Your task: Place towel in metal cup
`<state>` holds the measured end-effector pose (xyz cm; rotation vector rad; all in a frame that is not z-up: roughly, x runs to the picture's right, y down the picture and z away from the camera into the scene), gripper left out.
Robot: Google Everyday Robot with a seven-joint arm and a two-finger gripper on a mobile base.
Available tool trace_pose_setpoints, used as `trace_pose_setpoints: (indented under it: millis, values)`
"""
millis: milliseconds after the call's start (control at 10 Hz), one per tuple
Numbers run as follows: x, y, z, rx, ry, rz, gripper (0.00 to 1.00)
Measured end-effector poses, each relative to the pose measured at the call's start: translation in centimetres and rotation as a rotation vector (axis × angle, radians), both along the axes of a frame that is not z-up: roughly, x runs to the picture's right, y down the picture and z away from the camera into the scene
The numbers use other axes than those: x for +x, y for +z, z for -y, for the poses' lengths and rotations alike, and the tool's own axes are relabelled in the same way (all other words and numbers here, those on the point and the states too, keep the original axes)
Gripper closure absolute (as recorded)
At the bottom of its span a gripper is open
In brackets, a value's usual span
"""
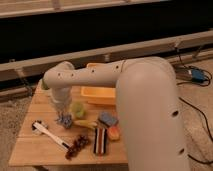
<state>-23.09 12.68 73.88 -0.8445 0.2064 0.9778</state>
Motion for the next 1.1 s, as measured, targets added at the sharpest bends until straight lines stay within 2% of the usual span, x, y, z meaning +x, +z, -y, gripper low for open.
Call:
trace_pose_setpoints:
  millis: [300, 500, 700, 900, 1000, 1100]
  values:
    - [0.7, 1.2, -0.8, -0.007, -0.006, -0.012, 0.2]
    - [1.2, 1.2, -0.4, 0.006, 0.001, -0.011, 0.2]
    - [1.8, -0.1, 1.7, 0.054, 0.029, -0.014, 0.2]
    - [3.0, -2.2, 5.1, 0.111, 0.068, -0.02, 0.2]
    - [3.8, -3.0, 6.4, 0.127, 0.087, -0.027, 0.2]
    - [3.9, -3.1, 6.4, 0.126, 0.085, -0.029, 0.2]
